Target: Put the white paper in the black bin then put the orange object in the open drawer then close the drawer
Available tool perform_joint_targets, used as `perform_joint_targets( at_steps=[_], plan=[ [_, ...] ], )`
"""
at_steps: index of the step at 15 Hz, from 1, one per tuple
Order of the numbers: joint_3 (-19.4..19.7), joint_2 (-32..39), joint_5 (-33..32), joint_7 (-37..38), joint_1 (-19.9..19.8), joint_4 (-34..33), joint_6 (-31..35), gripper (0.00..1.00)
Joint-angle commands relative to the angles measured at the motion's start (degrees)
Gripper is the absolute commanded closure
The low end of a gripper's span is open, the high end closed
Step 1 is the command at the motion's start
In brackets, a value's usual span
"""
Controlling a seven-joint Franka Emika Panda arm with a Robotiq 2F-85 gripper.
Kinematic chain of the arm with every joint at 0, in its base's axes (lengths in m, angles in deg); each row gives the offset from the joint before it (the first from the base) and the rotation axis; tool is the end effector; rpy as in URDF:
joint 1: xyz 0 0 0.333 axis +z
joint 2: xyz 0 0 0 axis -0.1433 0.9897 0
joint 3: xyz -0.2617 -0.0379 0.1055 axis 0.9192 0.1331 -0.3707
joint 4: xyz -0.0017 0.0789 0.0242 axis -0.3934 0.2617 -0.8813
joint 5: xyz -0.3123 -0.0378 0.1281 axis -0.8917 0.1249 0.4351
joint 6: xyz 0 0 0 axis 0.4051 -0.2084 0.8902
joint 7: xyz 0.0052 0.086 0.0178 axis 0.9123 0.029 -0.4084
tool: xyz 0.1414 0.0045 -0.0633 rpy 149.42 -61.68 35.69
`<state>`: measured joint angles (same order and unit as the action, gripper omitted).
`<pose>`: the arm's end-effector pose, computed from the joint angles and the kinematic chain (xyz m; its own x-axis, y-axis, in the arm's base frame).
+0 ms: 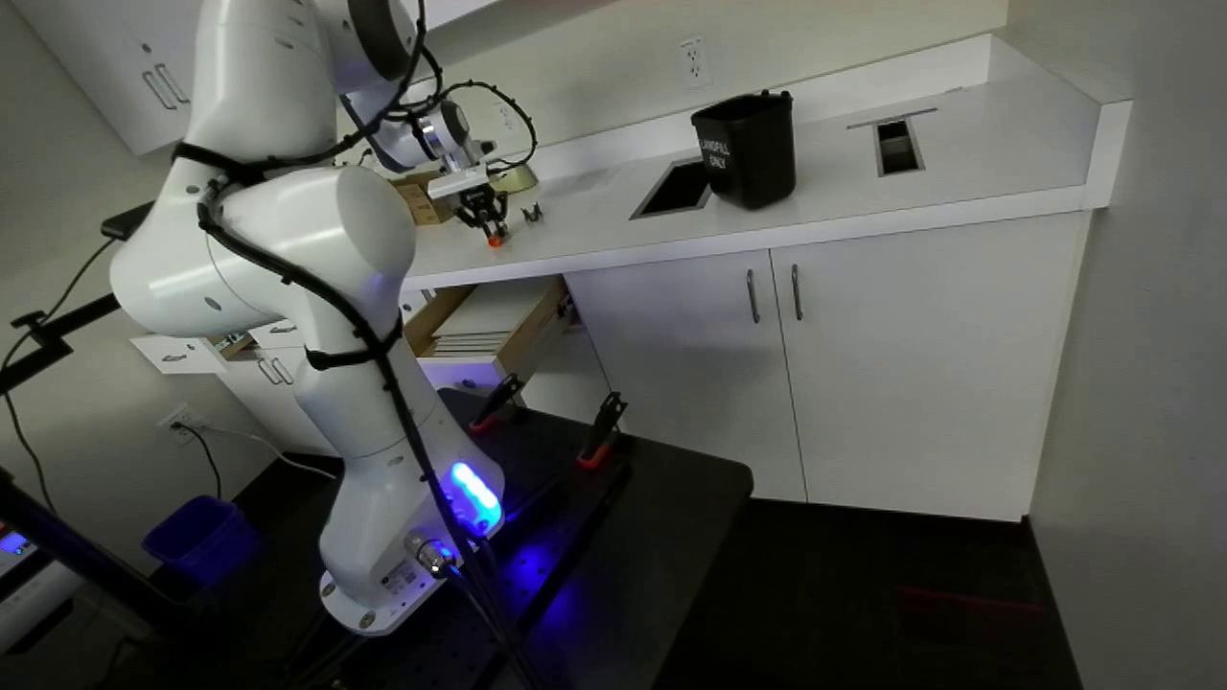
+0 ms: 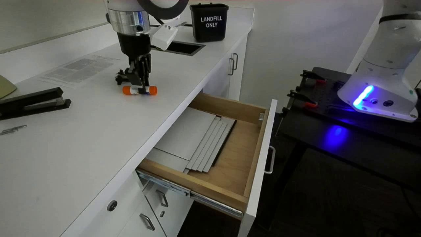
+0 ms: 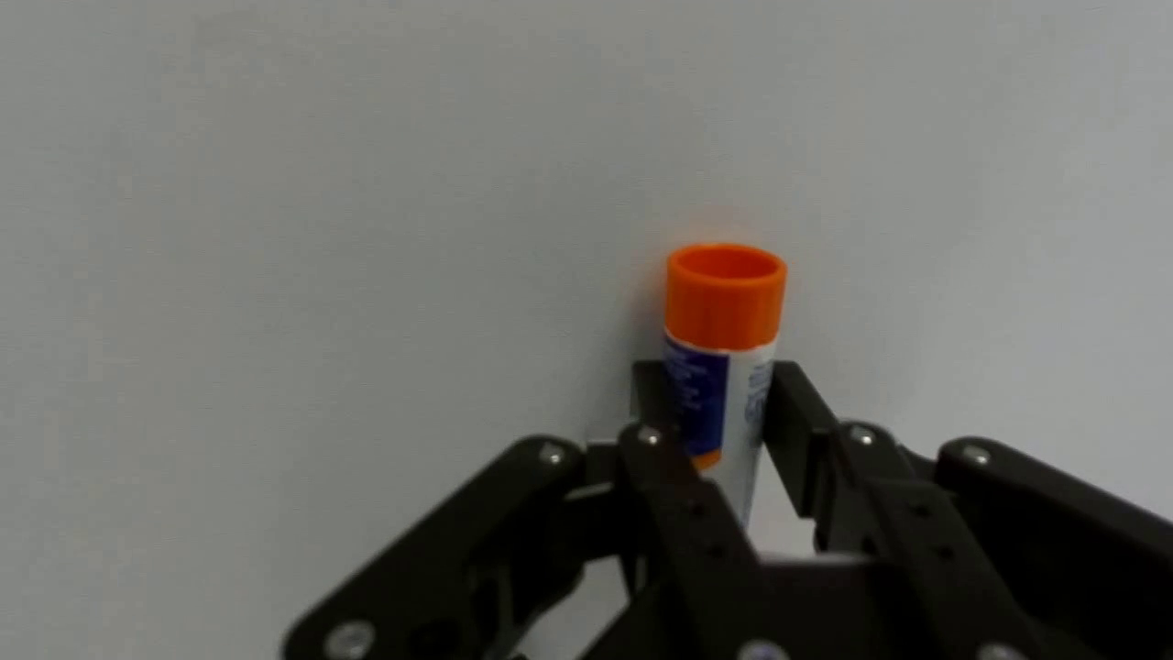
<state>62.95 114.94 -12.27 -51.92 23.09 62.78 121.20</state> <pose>0.5421 0.4183 0.2060 0.8383 0.5349 0.1058 0.5376 -0.8432 0.0029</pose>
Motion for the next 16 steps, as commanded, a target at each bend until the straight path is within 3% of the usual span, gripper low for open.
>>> perform_joint_targets(
  at_steps=[1,6,13,14,16],
  plan=[
    [2.1,-6.2,-3.12,4.2,2.43,5.1,-2.34,0.92],
    [-0.04,-18.17,-3.64,5.65,2.87,18.87,1.03,0.92],
    [-7.7,-32.82,1.16,2.8,0.55,37.23,4.32,0.92],
    [-6.83,-26.32,-0.94,4.14,1.33,28.68,1.32,0.7],
    [-8.02,-29.44,-0.5,4.13,1.08,32.9,1.83,0.7]
  ],
)
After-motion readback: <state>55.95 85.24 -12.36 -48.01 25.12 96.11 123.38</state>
